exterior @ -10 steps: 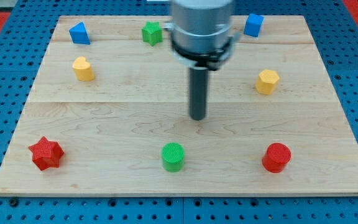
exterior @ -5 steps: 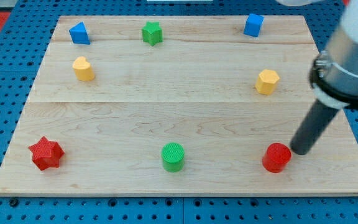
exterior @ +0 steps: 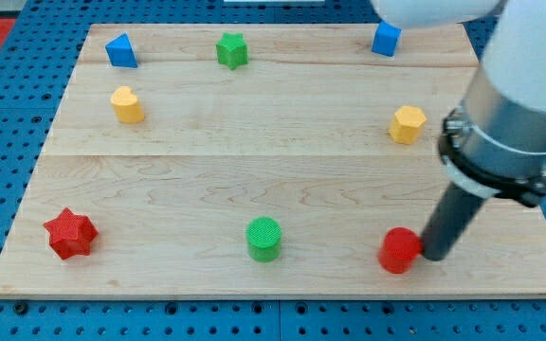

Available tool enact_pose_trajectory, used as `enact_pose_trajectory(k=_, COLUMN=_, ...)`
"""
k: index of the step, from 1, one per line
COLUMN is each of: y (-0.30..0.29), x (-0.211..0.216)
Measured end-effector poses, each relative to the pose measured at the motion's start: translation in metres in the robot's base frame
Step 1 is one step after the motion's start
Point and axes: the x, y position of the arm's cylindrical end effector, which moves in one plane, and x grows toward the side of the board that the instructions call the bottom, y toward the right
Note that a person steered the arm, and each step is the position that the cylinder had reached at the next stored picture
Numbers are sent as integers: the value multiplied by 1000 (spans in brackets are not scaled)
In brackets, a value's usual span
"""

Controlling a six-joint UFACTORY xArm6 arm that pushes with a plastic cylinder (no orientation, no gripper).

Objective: Push the red circle into the green circle

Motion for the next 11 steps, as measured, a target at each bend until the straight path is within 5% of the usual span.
enact_pose_trajectory(k=1, y=-65, x=-6)
enact_pose_trajectory(k=3, y=-10, x=-2)
enact_pose_trajectory(k=5, y=-44, x=16)
enact_pose_trajectory(k=8, y=-180, x=-10)
enact_pose_trajectory(k=9, y=-171, x=-8)
enact_pose_trajectory(k=11, y=-297, x=45)
